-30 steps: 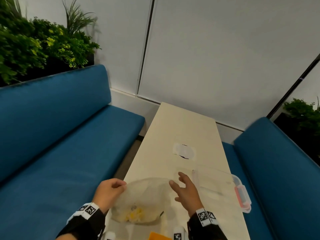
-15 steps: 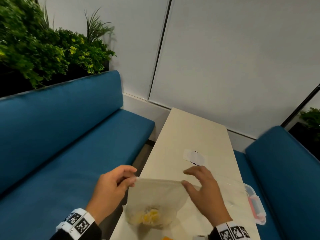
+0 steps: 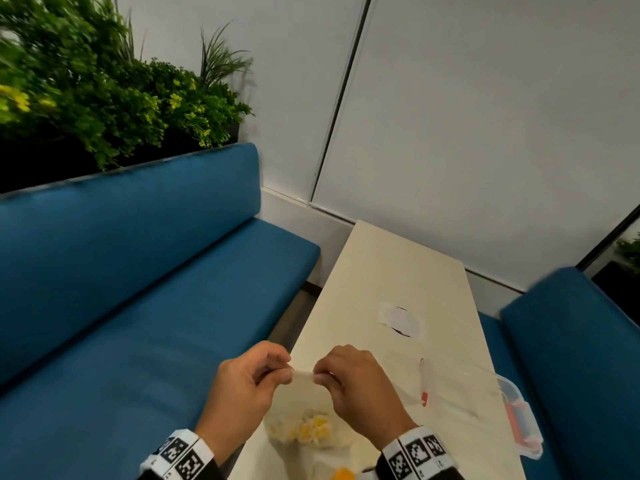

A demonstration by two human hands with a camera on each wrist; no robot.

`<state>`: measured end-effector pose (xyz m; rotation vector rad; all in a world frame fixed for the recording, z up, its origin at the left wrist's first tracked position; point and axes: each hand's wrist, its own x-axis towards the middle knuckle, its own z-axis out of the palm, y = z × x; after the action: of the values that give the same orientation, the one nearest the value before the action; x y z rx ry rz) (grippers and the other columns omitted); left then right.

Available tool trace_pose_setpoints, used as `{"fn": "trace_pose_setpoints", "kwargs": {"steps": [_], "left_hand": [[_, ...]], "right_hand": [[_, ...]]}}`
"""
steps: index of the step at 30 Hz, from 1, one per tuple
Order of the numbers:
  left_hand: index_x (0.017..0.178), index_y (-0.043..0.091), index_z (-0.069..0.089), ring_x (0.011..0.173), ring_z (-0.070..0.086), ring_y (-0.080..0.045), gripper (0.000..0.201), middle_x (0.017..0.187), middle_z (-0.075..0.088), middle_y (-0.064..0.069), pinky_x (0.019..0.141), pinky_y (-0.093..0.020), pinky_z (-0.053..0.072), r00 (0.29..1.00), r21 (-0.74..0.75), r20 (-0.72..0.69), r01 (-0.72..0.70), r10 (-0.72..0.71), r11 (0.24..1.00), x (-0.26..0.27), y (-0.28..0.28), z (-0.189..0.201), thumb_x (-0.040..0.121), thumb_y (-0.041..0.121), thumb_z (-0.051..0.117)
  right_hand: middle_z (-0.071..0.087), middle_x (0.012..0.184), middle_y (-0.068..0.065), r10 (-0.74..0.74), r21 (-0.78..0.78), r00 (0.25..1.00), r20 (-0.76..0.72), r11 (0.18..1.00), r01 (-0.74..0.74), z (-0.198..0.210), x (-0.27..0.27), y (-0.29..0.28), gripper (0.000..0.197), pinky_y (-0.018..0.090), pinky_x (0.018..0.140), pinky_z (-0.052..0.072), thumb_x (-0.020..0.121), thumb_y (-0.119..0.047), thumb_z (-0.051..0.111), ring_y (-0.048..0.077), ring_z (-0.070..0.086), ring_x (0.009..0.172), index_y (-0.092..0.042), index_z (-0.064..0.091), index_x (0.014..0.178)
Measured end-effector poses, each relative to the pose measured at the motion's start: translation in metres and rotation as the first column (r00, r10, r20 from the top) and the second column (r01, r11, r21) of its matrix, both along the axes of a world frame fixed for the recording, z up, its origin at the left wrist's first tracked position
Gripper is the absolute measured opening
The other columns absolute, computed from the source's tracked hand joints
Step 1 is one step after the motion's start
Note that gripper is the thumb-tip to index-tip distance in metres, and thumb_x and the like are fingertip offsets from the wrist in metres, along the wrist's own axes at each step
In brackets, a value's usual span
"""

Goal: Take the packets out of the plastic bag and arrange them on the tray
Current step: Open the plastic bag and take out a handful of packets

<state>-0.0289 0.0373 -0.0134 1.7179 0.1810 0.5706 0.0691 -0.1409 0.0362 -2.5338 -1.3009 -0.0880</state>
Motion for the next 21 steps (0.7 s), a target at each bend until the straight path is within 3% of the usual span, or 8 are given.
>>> {"fn": "trace_pose_setpoints", "kwargs": {"steps": [4, 6, 10, 14, 17, 19, 21], "left_hand": [[0.083, 0.035, 0.072, 0.075, 0.074, -0.021, 0.039, 0.076, 0.076, 0.001, 0.077, -0.043, 0.061, 0.999, -0.022, -0.028, -0.02, 0.019, 1.0, -0.002, 0.006, 0.002, 0.083, -0.004, 0.078], [0.082, 0.036, 0.072, 0.073, 0.073, -0.025, 0.039, 0.075, 0.076, 0.002, 0.073, -0.045, 0.061, 0.999, -0.015, -0.028, -0.033, 0.033, 0.999, -0.002, 0.008, 0.004, 0.084, -0.003, 0.077], [0.083, 0.039, 0.074, 0.077, 0.075, -0.016, 0.041, 0.077, 0.077, 0.006, 0.075, -0.031, 0.06, 0.998, 0.003, -0.036, -0.057, 0.057, 0.998, -0.002, 0.01, 0.007, 0.083, -0.001, 0.078], [0.089, 0.041, 0.075, 0.082, 0.074, -0.012, 0.033, 0.081, 0.076, 0.009, 0.077, -0.022, 0.059, 0.997, 0.019, -0.069, -0.019, 0.02, 1.0, -0.003, 0.007, 0.011, 0.084, 0.009, 0.081], [0.088, 0.036, 0.077, 0.077, 0.069, -0.014, 0.019, 0.082, 0.07, 0.011, 0.068, -0.018, 0.054, 0.997, 0.095, -0.068, -0.031, 0.038, 0.995, 0.0, 0.001, 0.017, 0.077, 0.026, 0.088], [0.086, 0.035, 0.075, 0.072, 0.063, -0.011, 0.019, 0.079, 0.064, 0.012, 0.062, -0.013, 0.048, 0.994, 0.175, -0.081, -0.053, 0.068, 0.983, 0.005, -0.003, 0.018, 0.074, 0.029, 0.089], [0.085, 0.035, 0.074, 0.069, 0.058, -0.009, 0.019, 0.078, 0.058, 0.011, 0.062, -0.012, 0.045, 0.987, 0.218, -0.121, -0.078, 0.106, 0.973, 0.008, -0.006, 0.019, 0.076, 0.027, 0.089]], "right_hand": [[0.061, 0.088, -0.019, -0.179, 0.034, 0.984, 0.003, 0.983, 0.179, -0.012, 0.017, -0.056, 0.011, 0.032, 0.082, 0.045, 0.09, -0.036, 0.056, 0.003, 0.055, 0.086, -0.033, 0.065, 0.084], [0.058, 0.086, -0.022, -0.302, 0.05, 0.953, 0.02, 0.952, 0.301, -0.022, 0.026, -0.09, 0.01, 0.038, 0.087, 0.048, 0.088, -0.029, 0.065, 0.0, 0.055, 0.083, -0.033, 0.063, 0.079], [0.058, 0.089, -0.024, -0.438, 0.058, 0.897, -0.063, 0.895, 0.442, -0.033, 0.03, -0.135, 0.029, 0.024, 0.073, 0.053, 0.085, -0.018, 0.076, -0.003, 0.057, 0.087, -0.04, 0.06, 0.074], [0.063, 0.099, -0.023, -0.434, 0.16, 0.838, -0.331, 0.849, 0.503, -0.023, 0.016, -0.133, 0.016, 0.018, 0.073, 0.051, 0.084, -0.023, 0.077, -0.003, 0.062, 0.092, -0.036, 0.067, 0.084], [0.067, 0.099, -0.02, -0.424, 0.243, 0.757, -0.497, 0.77, 0.59, -0.017, 0.009, -0.112, 0.016, 0.01, 0.071, 0.048, 0.083, -0.033, 0.078, -0.009, 0.063, 0.088, -0.035, 0.07, 0.097], [0.067, 0.1, -0.016, -0.42, 0.244, 0.741, -0.523, 0.759, 0.603, -0.021, 0.006, -0.099, 0.017, 0.011, 0.07, 0.05, 0.081, -0.031, 0.08, -0.008, 0.063, 0.086, -0.034, 0.071, 0.095], [0.068, 0.096, -0.011, -0.431, 0.243, 0.73, -0.53, 0.748, 0.618, -0.028, 0.007, -0.091, 0.015, 0.021, 0.071, 0.056, 0.08, -0.024, 0.081, -0.002, 0.064, 0.083, -0.033, 0.072, 0.088]]}}
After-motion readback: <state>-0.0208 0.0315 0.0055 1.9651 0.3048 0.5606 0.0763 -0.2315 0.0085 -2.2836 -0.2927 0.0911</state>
